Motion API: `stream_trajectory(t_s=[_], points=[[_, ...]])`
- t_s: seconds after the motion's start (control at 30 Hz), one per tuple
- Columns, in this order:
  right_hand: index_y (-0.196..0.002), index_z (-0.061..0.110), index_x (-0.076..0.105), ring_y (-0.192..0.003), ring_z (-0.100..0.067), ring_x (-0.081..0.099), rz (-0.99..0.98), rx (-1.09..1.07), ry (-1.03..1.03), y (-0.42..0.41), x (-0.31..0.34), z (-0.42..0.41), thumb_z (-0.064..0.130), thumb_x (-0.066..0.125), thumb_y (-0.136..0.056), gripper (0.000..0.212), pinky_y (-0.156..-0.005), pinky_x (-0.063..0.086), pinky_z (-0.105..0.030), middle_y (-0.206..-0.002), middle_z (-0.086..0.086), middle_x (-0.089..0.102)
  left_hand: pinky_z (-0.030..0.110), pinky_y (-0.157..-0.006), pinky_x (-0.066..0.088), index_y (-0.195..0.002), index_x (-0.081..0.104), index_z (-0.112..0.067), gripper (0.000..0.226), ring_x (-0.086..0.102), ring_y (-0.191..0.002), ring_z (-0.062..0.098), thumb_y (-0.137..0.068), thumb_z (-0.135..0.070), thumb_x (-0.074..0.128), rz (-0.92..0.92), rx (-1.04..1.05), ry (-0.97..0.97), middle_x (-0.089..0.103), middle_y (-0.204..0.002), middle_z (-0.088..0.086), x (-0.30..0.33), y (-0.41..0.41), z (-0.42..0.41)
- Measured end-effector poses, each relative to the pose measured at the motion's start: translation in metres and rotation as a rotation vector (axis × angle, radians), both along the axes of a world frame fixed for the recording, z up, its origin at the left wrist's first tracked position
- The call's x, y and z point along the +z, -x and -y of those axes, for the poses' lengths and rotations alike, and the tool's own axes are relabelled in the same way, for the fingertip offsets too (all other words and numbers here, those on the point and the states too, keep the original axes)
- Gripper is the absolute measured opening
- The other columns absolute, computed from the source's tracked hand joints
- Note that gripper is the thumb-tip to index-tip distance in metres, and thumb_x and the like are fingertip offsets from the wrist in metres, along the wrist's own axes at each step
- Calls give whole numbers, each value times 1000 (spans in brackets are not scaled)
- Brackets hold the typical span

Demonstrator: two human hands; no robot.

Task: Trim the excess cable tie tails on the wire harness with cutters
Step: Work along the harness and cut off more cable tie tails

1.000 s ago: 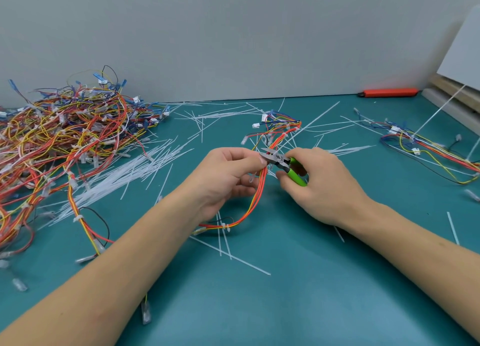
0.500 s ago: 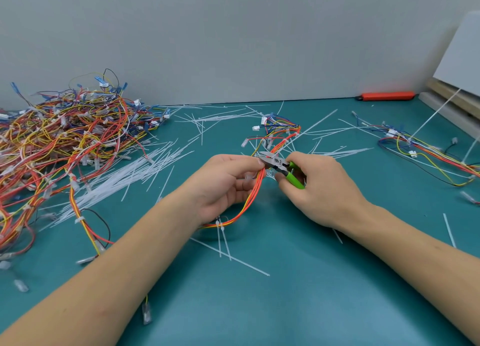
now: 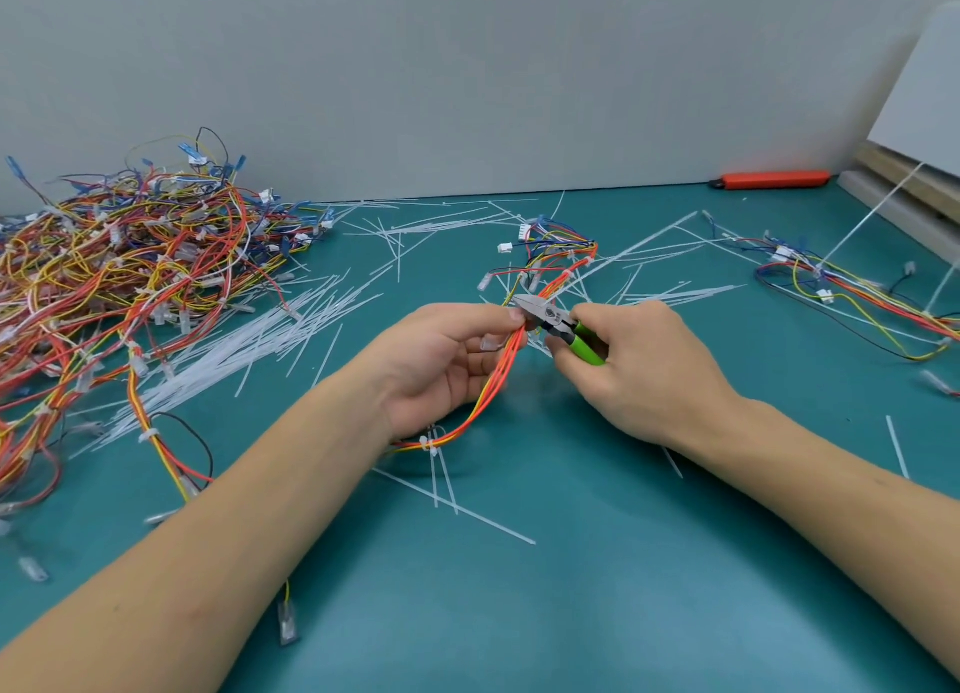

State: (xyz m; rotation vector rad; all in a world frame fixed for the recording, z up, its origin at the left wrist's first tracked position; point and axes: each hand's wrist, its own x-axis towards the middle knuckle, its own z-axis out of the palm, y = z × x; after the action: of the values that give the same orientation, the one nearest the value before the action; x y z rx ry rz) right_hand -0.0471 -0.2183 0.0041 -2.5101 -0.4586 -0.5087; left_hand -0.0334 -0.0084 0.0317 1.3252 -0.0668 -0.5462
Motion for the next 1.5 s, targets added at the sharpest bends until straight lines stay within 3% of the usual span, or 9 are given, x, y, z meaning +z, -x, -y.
stream_trajectory(t_s=[0.2, 0.3, 0.4, 0.57, 0.8, 0.97, 1.13, 1.33, 1.5], points=[[-67, 19, 41, -56, -24, 44, 10, -7, -19, 1, 1, -1, 42, 65, -93, 42, -49, 35, -34, -51, 2, 41, 22, -53, 50, -80, 79, -16, 15, 53, -54, 8, -90, -15, 68, 18, 30, -11, 56, -77, 1, 0, 0, 1], [-77, 23, 53, -64, -16, 48, 39, 34, -22, 0, 1, -1, 40, 67, -93, 28, -56, 34, -33, -59, 10, 48, 21, -51, 50, -83, 79, -15, 16, 53, -53, 8, -92, -12, 66, 32, 61, -27, 56, -77, 3, -1, 0, 2], [-88, 28, 60, -77, -19, 51, 46, 59, -12, -2, 1, -2, 40, 66, -94, 15, -67, 34, -34, -69, 15, 54, 21, -51, 50, -89, 76, -12, 11, 54, -52, 8, -93, -11, 66, 53, 75, -43, 57, -76, 3, -2, -1, 2], [-93, 26, 65, -78, -17, 53, 35, 94, -68, -4, 1, 1, 41, 64, -93, 15, -73, 46, -40, -73, 10, 60, 22, -51, 46, -102, 54, -10, 15, 49, -52, 8, -96, -19, 63, -10, 8, 28, 48, -68, -3, -6, 0, 5], [-91, 24, 64, -74, -16, 54, 39, 104, -89, -4, 3, 0, 44, 59, -90, 20, -72, 47, -41, -72, 8, 60, 23, -53, 47, -91, 69, -12, 8, 52, -54, 9, -92, -20, 68, -33, -18, 105, 59, -68, -3, -7, -1, 4], [-91, 26, 64, -73, -15, 53, 41, 125, -106, -2, 3, -1, 39, 64, -91, 13, -70, 46, -39, -71, 9, 59, 23, -57, 50, -82, 71, -13, 13, 50, -53, 8, -94, -16, 67, 113, -2, 1, 53, -71, 1, -6, 0, 4], [-91, 26, 66, -69, -15, 55, 18, 107, -159, -3, 4, -1, 42, 63, -90, 16, -67, 49, -39, -70, 8, 60, 24, -57, 52, -76, 75, -15, 9, 51, -54, 11, -78, -22, 70, 312, 154, -151, 61, -73, 7, -5, 2, 11], [-88, 26, 65, -64, -14, 52, 23, 91, -179, -3, 3, -1, 44, 64, -91, 19, -63, 48, -40, -65, 8, 56, 26, -60, 52, -89, 72, -7, 7, 54, -58, 13, -95, -9, 69, 455, 210, -223, 62, -73, 10, -3, 3, 12], [-78, 22, 56, -59, -17, 47, 15, 62, -144, -2, 2, -1, 45, 64, -94, 29, -56, 42, -38, -58, 5, 49, 23, -57, 50, -87, 71, -7, 10, 53, -54, 10, -96, -6, 67, 488, 229, -247, 64, -71, 6, -2, 5, 12]])
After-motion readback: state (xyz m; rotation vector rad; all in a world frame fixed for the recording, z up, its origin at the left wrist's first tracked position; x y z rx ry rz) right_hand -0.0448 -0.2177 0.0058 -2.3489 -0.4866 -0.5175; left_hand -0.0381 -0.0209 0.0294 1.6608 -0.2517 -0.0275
